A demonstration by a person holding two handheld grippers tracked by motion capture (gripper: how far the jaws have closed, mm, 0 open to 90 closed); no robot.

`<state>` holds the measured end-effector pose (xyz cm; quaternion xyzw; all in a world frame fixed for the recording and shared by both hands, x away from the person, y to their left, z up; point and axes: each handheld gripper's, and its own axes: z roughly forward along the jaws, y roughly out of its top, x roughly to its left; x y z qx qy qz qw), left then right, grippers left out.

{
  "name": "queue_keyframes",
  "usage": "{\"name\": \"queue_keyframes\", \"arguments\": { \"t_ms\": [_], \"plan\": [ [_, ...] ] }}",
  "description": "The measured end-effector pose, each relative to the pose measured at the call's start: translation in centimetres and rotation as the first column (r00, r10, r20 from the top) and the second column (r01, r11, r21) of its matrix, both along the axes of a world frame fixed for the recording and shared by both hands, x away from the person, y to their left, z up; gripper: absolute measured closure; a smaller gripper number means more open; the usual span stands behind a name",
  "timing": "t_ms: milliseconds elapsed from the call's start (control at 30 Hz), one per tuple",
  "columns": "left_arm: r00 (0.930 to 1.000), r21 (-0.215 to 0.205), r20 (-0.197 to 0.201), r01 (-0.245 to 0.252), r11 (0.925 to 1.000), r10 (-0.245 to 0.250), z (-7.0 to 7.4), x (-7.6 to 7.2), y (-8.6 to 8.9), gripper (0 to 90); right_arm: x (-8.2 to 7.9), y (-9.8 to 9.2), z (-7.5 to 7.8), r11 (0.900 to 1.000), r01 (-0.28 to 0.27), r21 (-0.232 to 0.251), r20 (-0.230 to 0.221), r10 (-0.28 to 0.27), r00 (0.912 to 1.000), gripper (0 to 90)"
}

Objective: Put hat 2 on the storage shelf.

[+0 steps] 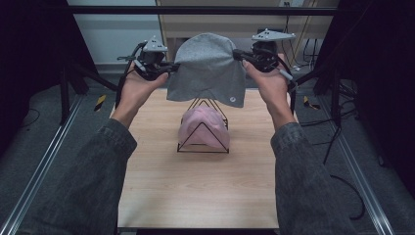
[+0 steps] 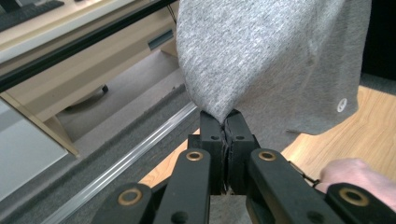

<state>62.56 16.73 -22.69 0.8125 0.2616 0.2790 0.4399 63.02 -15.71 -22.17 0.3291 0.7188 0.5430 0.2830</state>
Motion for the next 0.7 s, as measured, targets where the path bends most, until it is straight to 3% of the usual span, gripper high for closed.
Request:
{"name": "queue_keyframes", "arguments": {
  "t_ms": [133, 267, 500, 700],
  "plan": [
    [0.9998, -0.002, 0.019, 0.006, 1.0, -0.006, 0.6, -1.4, 0.0, 88.3, -1.1, -0.1, 0.8, 1.0, -0.008, -0.001, 0.018, 0.008, 0.9998, 90.0],
    [0.9997, 0.016, 0.022, 0.004, 0.9999, -0.005, 0.5, -2.1, 0.2, 88.3, -1.9, 0.2, 0.7, 1.0, -0.013, -0.011, 0.016, 0.013, 0.9998, 90.0],
    [0.9999, 0.018, -0.002, -0.013, 0.9998, 0.013, -1.0, -0.6, 0.4, 88.3, -1.0, 0.7, -0.3, 0.999, -0.017, -0.029, 0.003, 0.017, 0.9998, 90.0],
    [0.9992, 0.004, -0.037, -0.014, 0.9999, 0.014, -3.4, 0.3, 0.6, 88.3, -0.2, 1.0, -1.9, 0.999, -0.026, -0.029, -0.02, 0.025, 0.9995, 90.0]
  ]
}}
